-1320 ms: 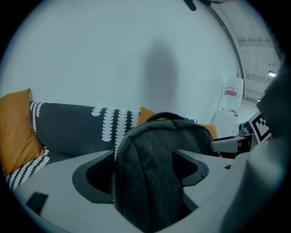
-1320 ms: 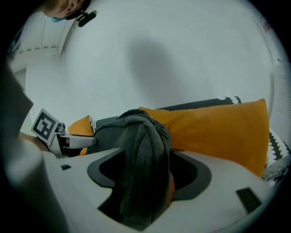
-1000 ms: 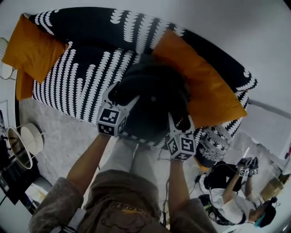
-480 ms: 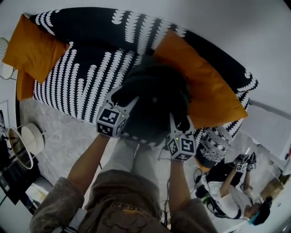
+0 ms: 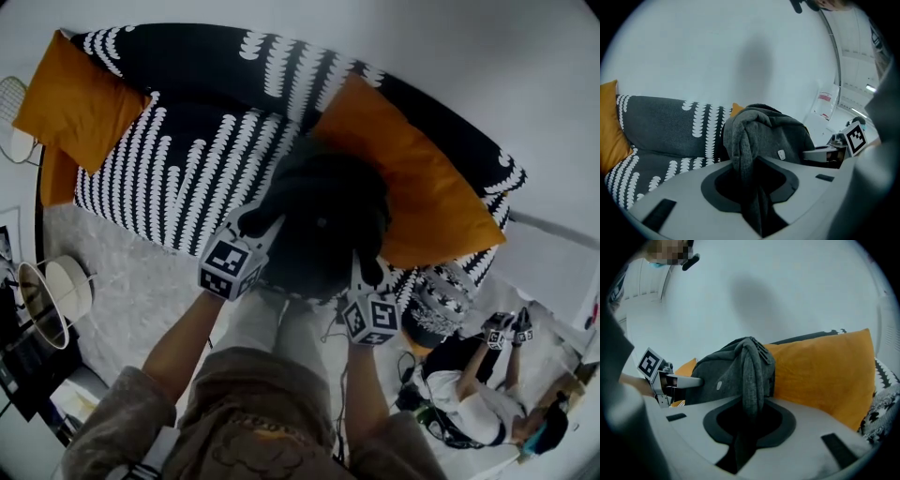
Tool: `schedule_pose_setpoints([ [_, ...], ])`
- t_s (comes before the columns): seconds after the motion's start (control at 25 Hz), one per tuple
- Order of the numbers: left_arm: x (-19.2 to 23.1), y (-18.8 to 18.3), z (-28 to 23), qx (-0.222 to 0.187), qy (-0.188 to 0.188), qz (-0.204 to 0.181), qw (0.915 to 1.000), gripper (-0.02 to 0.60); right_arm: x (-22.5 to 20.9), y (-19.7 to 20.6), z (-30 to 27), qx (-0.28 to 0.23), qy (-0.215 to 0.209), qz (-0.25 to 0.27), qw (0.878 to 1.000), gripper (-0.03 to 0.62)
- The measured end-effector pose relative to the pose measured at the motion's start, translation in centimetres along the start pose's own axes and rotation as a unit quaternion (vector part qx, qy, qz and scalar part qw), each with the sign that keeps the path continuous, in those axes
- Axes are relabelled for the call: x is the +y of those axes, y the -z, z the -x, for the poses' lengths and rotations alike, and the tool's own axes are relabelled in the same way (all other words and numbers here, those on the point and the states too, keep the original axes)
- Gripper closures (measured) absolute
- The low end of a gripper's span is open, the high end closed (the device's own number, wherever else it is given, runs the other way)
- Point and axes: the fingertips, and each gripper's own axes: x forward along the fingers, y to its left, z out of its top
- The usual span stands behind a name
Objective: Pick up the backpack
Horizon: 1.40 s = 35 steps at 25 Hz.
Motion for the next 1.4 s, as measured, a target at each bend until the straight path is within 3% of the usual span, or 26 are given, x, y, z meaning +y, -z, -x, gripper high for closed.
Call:
schedule_pose_setpoints([
  [0.2, -2.0, -3.9, 2.7, -0.041, 0.004, -0.008, 0.9991, 0.492, 1.0, -2.5, 2.6, -0.038, -0.015, -0.01, 0.999, 0.542],
  [0.56, -5.6, -12.6, 11.1, -0.093, -0.004, -0.029, 0.9952, 0.497, 5.2, -11.6, 9.6, -0.089, -0.041, 0.011, 0.995, 0.543],
  [0.8, -8.7, -17.5, 17.6, -0.122, -0.039, -0.053, 0.9904, 0.497, 8.6, -17.0, 15.8, -0.103, -0.059, 0.02, 0.993, 0.543],
  [1.04, -12.3, -19.1, 22.1, -0.146, -0.066, -0.043, 0.9861, 0.497, 10.0, -19.7, 20.3, -0.118, -0.075, 0.046, 0.989, 0.543],
  [1.4, -16.2, -17.8, 26.2, -0.152, -0.092, -0.04, 0.9834, 0.497, 11.0, -18.8, 24.9, -0.12, -0.113, 0.056, 0.985, 0.543],
])
